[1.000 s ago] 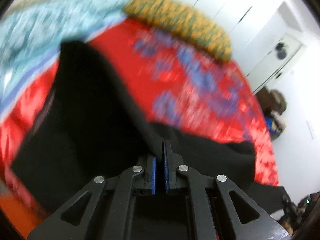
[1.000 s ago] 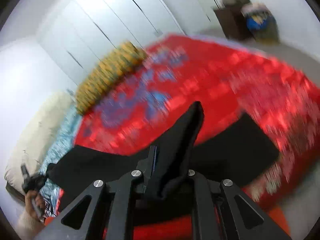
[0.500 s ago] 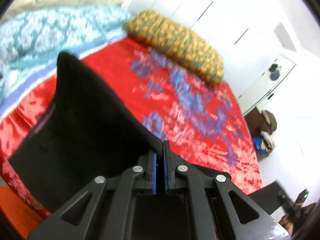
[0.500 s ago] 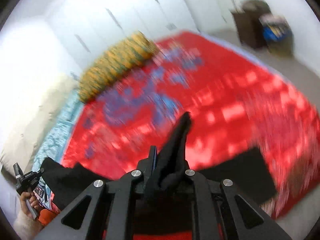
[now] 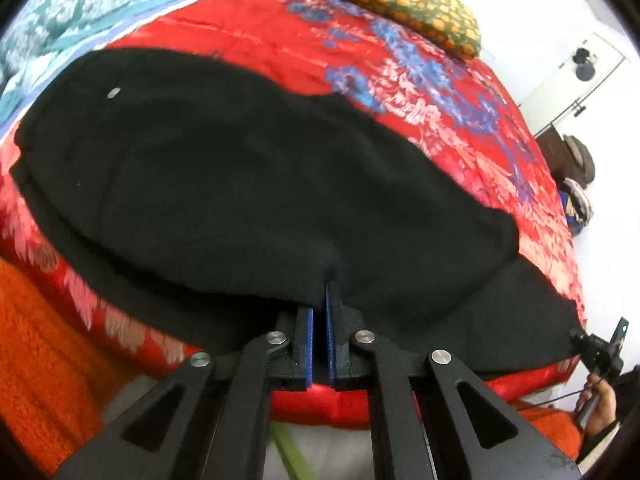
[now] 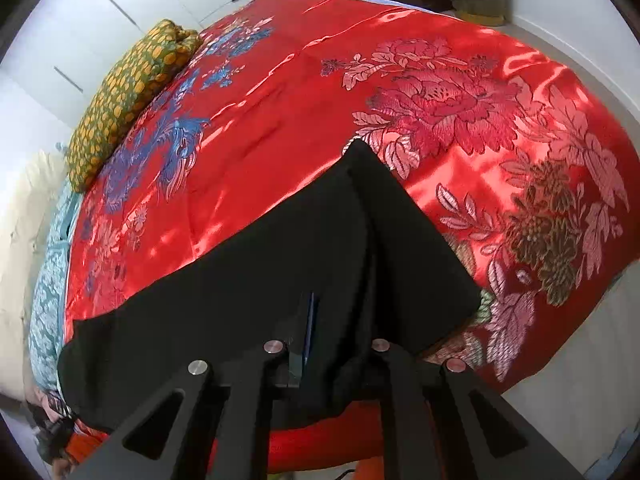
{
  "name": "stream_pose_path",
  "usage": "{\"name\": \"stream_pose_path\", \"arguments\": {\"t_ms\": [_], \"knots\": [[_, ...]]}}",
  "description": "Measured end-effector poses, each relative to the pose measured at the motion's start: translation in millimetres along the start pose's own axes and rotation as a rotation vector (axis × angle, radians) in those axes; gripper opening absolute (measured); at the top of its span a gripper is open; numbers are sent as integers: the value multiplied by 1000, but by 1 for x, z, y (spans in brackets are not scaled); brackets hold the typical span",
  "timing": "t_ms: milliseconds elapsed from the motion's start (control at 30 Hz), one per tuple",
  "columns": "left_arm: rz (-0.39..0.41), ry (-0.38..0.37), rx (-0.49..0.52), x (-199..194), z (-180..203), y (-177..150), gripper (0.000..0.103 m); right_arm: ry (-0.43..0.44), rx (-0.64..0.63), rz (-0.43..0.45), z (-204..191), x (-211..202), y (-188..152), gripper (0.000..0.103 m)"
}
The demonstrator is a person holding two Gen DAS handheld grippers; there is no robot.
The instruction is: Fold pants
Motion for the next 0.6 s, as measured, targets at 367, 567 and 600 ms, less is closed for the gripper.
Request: {"name": "stream_pose_path", "arguments": {"t_ms": [367,567,600], "knots": [[24,0,50,4,9,-4,3,51,-288,234,-35,-31,46,12],[-46,31,75,20,0,-29,4,-22,-176,35,12,12,17,14],[-40,28,79,19,1,-28,4,-24,-176,30,14,12,16,14]]}}
Point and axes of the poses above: each gripper's, at about its wrist camera, not at the fingertips, and x roughly the way its jaws point, z to its right, y to its top, the point moved 10 cm from there along x, roughly the way its jaws point, and after that the axes turned 13 degrees about z, right-handed, at the moved point
